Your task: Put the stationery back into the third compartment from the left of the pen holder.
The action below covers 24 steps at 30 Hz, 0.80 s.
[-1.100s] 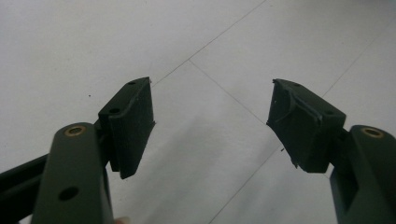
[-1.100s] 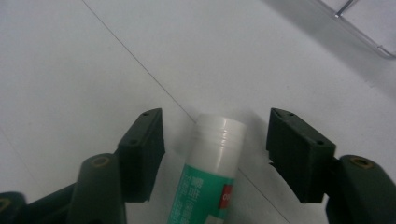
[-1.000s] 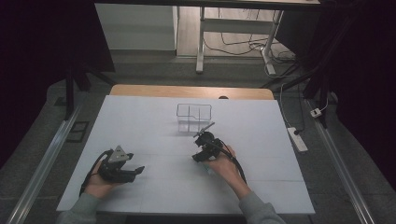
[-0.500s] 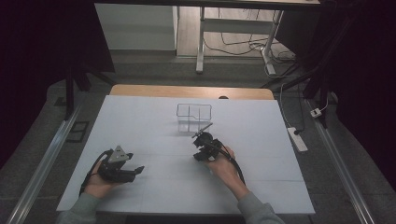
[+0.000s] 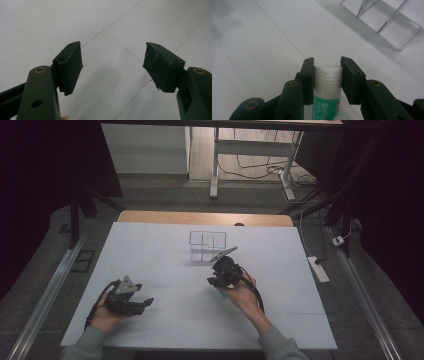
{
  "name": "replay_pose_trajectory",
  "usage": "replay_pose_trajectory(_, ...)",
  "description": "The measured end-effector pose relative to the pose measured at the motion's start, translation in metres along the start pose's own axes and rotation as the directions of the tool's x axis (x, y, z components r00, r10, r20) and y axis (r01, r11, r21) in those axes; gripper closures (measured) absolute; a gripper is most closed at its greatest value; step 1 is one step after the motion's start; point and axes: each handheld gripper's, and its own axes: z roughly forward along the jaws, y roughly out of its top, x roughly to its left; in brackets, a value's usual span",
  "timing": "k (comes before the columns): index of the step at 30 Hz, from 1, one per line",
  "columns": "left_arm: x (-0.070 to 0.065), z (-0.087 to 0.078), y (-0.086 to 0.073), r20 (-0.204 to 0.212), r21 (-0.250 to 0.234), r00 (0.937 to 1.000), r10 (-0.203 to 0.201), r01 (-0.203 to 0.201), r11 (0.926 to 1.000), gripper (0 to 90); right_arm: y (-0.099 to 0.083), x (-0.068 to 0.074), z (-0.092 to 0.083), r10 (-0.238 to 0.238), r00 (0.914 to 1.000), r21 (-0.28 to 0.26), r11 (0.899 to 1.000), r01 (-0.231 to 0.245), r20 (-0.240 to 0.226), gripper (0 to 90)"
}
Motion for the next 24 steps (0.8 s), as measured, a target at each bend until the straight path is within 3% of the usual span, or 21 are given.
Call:
replay_pose_trajectory(13, 0.0, 0.0, 0.0, -0.002, -0.001, 1.0, -0.001, 0.001, 1.0, 30.4, 0.004, -0.007, -0.032, 0.022, 0.9996, -0.15, 0.989, -0.019, 0.015, 64.0)
replay_pose_trajectory(24, 0.0, 0.0, 0.0, 0.002, -0.005, 1.0, 0.006, -0.006, 1.0, 30.3, 0.004, -0.011, -0.048, 0.038, 0.9992, -0.256, 0.966, -0.033, 0.014, 64.0)
